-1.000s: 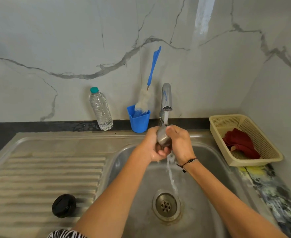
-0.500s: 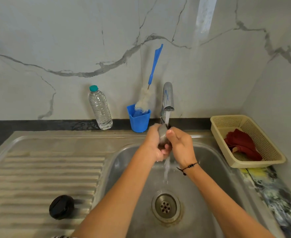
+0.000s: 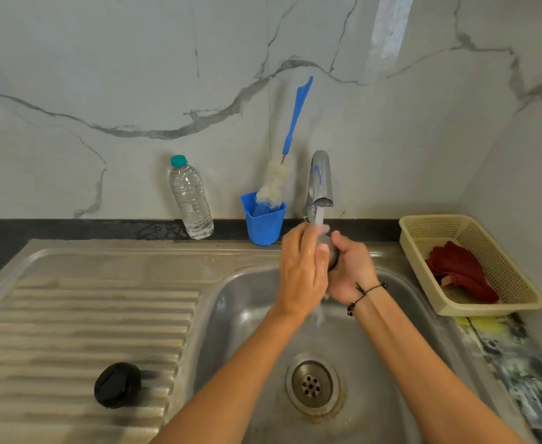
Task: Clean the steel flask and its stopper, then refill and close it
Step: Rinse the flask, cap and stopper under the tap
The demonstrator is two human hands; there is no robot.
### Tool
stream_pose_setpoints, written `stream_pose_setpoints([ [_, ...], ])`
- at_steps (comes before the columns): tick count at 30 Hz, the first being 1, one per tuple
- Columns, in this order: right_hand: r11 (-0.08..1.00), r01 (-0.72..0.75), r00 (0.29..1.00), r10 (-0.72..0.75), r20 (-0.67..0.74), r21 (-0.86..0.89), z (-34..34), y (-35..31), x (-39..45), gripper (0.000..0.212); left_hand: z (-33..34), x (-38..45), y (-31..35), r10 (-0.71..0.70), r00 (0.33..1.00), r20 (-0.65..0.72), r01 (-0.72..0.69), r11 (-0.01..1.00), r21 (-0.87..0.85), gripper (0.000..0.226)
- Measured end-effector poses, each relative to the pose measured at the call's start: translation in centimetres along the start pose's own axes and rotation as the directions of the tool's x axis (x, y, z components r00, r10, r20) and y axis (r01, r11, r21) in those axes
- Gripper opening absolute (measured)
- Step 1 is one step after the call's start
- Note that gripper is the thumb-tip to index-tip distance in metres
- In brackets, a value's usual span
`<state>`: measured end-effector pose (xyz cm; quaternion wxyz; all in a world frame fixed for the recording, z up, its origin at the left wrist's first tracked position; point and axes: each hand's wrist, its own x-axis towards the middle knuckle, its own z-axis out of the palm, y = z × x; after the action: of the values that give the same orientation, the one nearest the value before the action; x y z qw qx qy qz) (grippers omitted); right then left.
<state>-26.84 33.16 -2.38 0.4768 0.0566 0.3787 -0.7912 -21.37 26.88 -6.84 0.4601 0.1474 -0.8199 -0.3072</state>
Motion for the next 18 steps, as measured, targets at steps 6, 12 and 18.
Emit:
stream_pose_setpoints([
  [6,0.982,0.033,0.999,-0.024,-0.048,0.186,-0.6,0.9,-0.1,0.033,0.5,2.5,3.1,-0.488,0.867,0.101,0.499,0.843,-0.200,0.035],
  [12,0.957,0.025,1.000,-0.021,-0.017,0.289,-0.4,1.5,-0.9,0.034,-1.3,3.5,2.1,-0.574,0.690,0.440,0.695,0.358,-0.623,0.022],
  [18,0.957,-0.085,0.992,0.106,-0.061,0.277,0.8,0.7,-0.9,0.039,-0.9,1.5,1.3,-0.345,0.922,0.177,0.386,0.857,-0.342,0.035],
])
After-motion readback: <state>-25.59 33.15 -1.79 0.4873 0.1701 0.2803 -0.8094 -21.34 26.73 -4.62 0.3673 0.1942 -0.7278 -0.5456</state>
